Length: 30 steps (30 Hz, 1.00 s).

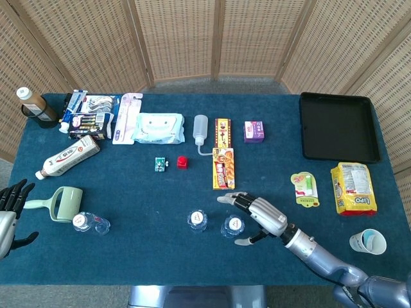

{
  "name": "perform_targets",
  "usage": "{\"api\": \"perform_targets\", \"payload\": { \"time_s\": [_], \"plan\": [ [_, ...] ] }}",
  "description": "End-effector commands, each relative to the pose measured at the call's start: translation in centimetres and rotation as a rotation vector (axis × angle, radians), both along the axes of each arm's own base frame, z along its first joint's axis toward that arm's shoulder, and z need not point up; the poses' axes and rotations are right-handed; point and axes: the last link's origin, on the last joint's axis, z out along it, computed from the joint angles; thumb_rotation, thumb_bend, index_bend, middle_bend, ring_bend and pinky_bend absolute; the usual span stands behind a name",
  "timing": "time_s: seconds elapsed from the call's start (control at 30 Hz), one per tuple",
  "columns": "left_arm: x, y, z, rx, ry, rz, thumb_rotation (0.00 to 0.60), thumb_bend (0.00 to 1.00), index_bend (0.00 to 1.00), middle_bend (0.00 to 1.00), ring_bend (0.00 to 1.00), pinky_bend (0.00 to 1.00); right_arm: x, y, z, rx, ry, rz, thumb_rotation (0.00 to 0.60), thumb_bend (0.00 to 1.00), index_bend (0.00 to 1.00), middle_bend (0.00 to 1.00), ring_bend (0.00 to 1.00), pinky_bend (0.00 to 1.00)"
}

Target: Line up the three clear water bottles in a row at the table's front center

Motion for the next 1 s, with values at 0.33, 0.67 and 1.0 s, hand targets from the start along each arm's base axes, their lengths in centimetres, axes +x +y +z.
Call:
{"api": "perform_targets", "payload": {
  "time_s": [0.33, 0.67, 1.0],
  "plan": [
    [-0.1, 0.0, 0.4, 0.006, -0.015, 0.002, 0.6, 0.05, 0.0, 0.0, 0.0, 0.04, -0.8, 0.3, 6.2, -0.027, -0.048, -0.038, 0.6, 0.11, 0.1, 0.16, 0.15, 0.16],
    [0.1, 0.8, -0.8, -0.071, -0.022, -0.006, 0.6, 0.06, 0.0, 0.0, 0.0, 0.04, -4.8, -1.6, 10.9, -0.168, 0.022, -0.168, 0.6, 0.11, 0.1, 0.18, 0.17, 0.2],
    [1.1, 3.4, -3.7, -0.254, -0.169, -0.079, 0.6, 0.05, 0.0, 0.0, 0.0, 0.04, -10.3, 0.7, 15.7, -0.238, 0.106, -0.33, 0.6, 0.11, 0.12, 0.19, 0.21, 0.24]
  ]
}}
